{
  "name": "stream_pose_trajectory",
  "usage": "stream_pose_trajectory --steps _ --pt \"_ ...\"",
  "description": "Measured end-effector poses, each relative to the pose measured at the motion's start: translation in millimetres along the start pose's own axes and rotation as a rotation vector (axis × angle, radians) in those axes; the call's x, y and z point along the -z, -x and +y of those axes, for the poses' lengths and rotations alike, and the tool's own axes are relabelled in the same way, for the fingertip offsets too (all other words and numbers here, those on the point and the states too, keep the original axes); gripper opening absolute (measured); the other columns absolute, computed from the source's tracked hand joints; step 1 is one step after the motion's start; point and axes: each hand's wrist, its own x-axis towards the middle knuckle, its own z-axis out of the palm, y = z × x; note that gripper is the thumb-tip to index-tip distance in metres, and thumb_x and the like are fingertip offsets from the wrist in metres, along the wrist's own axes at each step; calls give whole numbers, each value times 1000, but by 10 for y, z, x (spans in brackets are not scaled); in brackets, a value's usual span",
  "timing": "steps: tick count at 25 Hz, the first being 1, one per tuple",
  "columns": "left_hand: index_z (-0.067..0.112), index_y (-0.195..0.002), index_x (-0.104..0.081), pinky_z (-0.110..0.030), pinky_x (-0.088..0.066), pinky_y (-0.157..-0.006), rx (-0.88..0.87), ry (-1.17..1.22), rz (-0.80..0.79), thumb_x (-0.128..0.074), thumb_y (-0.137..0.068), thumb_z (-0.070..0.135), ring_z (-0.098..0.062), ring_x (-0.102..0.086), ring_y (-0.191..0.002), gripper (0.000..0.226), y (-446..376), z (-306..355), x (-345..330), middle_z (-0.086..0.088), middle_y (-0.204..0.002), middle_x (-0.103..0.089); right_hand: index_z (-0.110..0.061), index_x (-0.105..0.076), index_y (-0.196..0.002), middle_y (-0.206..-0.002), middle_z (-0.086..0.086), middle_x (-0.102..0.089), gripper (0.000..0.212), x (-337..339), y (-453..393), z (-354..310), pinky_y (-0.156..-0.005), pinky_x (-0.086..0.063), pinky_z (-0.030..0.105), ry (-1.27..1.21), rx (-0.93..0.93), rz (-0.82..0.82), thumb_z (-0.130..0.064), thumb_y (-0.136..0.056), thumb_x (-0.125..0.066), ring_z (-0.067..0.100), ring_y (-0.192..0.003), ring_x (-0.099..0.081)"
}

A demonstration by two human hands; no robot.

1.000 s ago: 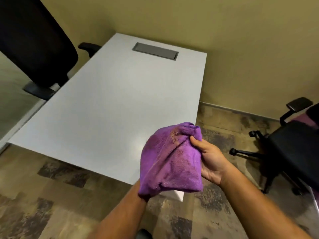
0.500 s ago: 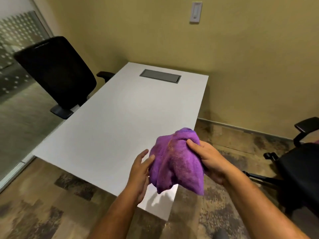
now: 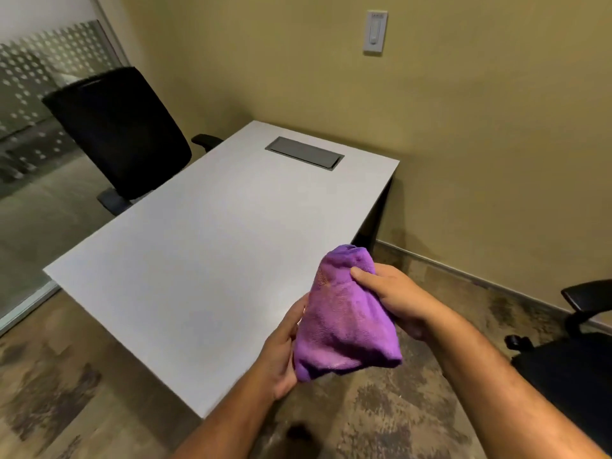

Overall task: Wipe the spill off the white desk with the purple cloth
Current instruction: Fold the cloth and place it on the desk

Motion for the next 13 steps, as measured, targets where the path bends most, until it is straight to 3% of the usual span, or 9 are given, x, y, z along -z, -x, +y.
stream_pose_trajectory --steps 3,5,7,9,11,13 --pt "8 -127 -75 -39 -55 -108 -56 -126 51 -61 -103 48 -23 -67 -132 49 -244 -41 -261 -12 -141 -71 -2 -70 -130 -129 25 -74 39 405 -81 84 -111 -53 53 -311 -97 -41 -30 -104 -63 42 -123 -70" --pt "5 -132 -71 -43 -48 -115 -74 -238 101 -50 -107 49 -27 -62 -138 55 -401 -19 -372 -15 -150 -64 -1 -69 -131 -127 26 -75 45 552 -201 78 -104 -58 49 -417 -144 -27 -30 -97 -68 39 -115 -74" --pt "4 -125 -74 -39 -50 -110 -138 -409 117 -63 -100 44 -28 -66 -127 48 -599 59 -447 -13 -138 -71 -4 -71 -129 -123 23 -77 39 637 -371 45 -99 -60 47 -392 -145 22 -29 -100 -66 36 -109 -76" --pt "12 -97 -79 -32 -49 -103 -276 -700 181 -79 -91 34 -20 -67 -119 23 -840 178 -525 3 -128 -73 -9 -73 -125 -119 19 -80 30 726 -616 -21 -102 -58 47 -304 -119 103 -29 -107 -59 35 -113 -76" --pt "27 -79 -76 -14 -44 -100 -455 -995 337 -82 -91 27 0 -59 -128 14 -1072 325 -537 22 -138 -62 -15 -75 -121 -116 12 -82 28 836 -866 -115 -100 -58 44 -237 -94 143 -31 -110 -55 31 -113 -76" --pt "31 -80 -75 -7 -40 -102 -685 -1139 466 -80 -93 27 8 -51 -133 15 -1285 484 -570 24 -140 -58 -19 -75 -121 -116 8 -83 28 949 -1071 -258 -97 -59 44 -170 -82 151 -33 -111 -53 27 -110 -78"
